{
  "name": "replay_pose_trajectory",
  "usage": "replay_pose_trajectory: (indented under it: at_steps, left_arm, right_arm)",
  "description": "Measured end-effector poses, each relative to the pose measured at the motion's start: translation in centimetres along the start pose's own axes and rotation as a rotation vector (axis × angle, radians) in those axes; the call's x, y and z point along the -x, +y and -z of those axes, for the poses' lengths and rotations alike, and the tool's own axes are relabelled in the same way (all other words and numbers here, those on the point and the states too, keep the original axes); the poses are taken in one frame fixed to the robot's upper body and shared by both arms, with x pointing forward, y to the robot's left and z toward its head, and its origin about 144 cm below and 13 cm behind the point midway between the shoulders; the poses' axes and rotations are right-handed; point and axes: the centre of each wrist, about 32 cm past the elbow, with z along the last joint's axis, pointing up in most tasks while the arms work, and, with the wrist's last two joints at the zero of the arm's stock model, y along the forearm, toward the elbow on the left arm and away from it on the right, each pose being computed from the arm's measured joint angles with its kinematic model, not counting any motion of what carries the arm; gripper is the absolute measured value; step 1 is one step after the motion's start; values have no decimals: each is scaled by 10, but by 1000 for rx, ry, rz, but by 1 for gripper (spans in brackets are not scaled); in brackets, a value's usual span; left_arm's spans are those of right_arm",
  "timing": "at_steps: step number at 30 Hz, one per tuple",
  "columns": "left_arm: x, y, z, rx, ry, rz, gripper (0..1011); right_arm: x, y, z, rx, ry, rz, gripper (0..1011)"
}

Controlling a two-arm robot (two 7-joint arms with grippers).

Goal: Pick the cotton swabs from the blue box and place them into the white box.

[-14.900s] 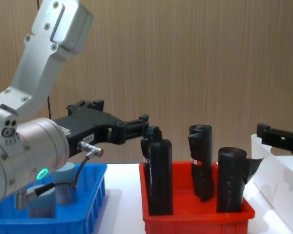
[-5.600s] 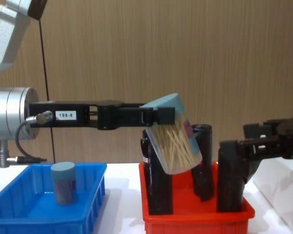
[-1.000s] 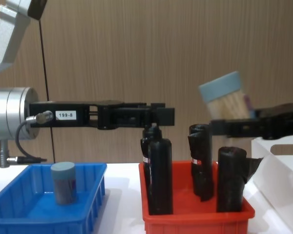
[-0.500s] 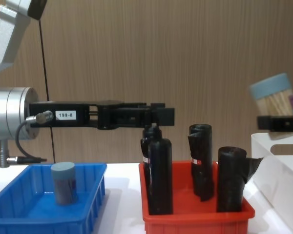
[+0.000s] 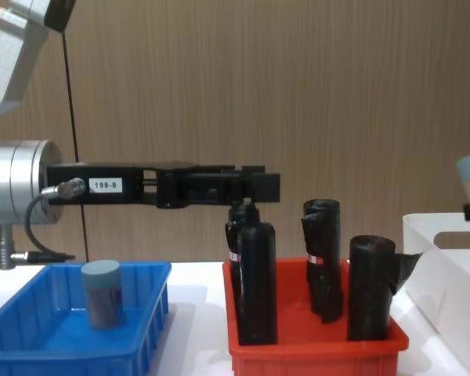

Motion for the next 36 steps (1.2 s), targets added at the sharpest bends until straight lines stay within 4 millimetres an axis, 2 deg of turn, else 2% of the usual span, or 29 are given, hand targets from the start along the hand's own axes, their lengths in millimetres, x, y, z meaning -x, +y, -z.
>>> replay_pose_trajectory:
  at_steps: [10,12,13,18,24,31,36]
  left_arm:
    - [0,0,0,0,0,0,1004]
    - [0,0,0,0,0,0,1004]
    - [0,0,0,0,0,0,1004]
    - [0,0,0,0,0,0,1004]
    - [0,0,0,0,0,0,1004]
    - [2,-2,2,-7,-4,-26,1004]
    - [7,-6,5,-17,-13,-73,1004]
  right_arm:
    - [-25,31,16,78,28,134,654]
    - [-29,37,19,92,33,155,683]
    - [-30,39,20,96,34,161,733]
    - [-36,47,24,118,40,196,853]
    - [-39,52,26,123,42,216,993]
    - [-37,52,27,120,39,215,1001]
    - [-29,50,30,105,32,205,1001]
